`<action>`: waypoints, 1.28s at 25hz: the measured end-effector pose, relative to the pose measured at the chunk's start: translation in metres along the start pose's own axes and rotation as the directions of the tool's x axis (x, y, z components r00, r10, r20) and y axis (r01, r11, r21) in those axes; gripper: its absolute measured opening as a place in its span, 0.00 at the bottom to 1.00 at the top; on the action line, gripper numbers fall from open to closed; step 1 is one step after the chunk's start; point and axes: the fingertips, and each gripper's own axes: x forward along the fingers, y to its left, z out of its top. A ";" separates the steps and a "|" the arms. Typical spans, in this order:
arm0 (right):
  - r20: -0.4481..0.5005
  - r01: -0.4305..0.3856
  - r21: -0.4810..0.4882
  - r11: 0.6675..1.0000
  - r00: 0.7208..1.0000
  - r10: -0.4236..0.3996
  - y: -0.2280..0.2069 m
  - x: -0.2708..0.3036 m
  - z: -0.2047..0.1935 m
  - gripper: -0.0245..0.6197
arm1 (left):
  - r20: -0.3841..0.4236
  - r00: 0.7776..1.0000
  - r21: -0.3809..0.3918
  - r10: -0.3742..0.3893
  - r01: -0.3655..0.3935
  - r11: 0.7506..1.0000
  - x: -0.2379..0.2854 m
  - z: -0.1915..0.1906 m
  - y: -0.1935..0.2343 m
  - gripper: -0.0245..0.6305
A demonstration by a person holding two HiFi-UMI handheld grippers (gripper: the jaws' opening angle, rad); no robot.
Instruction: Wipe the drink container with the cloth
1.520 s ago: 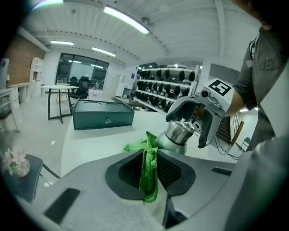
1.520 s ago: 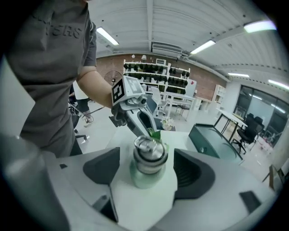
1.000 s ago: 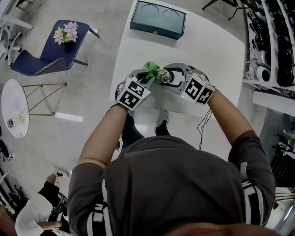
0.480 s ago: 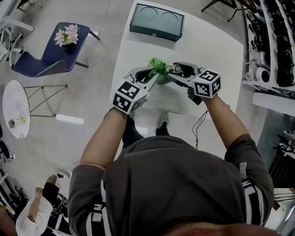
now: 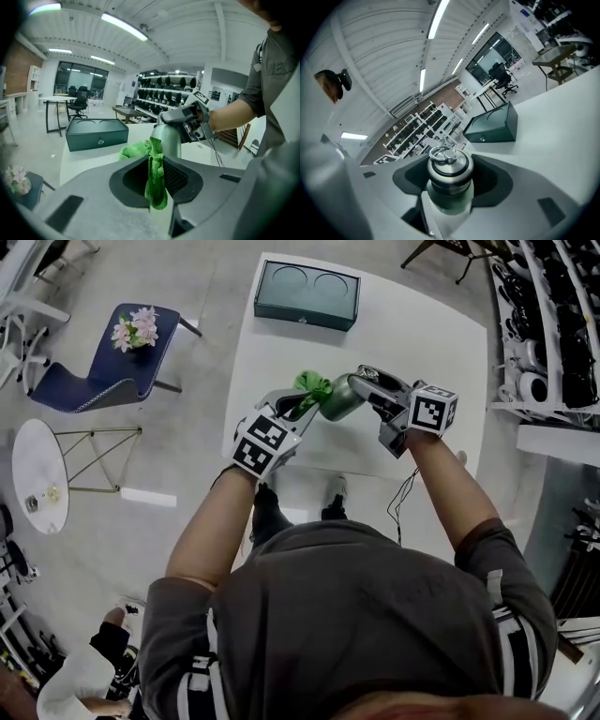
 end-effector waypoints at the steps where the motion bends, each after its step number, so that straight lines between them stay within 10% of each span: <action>1: 0.021 0.009 0.021 1.000 1.000 -0.009 -0.004 -0.003 0.004 0.42 | -0.009 1.000 -0.009 0.018 -0.018 1.000 -0.001 -0.006 0.004 0.11; 8: 0.153 0.162 0.238 0.958 0.967 -0.202 -0.041 -0.010 0.024 0.42 | 0.120 0.991 -0.182 -0.060 0.081 0.980 -0.009 0.013 -0.029 0.11; 17: 0.113 0.089 0.224 0.971 0.987 -0.117 0.000 0.021 0.007 0.42 | 0.167 0.986 -0.426 0.004 0.069 0.902 0.018 0.001 -0.016 0.11; 27: 0.113 0.098 0.193 0.976 0.986 -0.121 -0.006 -0.001 0.010 0.42 | 0.154 0.975 -0.526 0.163 -0.059 0.848 -0.014 -0.030 0.043 0.11; 32: 0.010 0.223 0.038 0.974 0.975 -0.224 -0.018 0.005 -0.009 0.42 | 0.269 0.959 -0.464 0.089 0.048 0.884 -0.033 0.020 0.036 0.11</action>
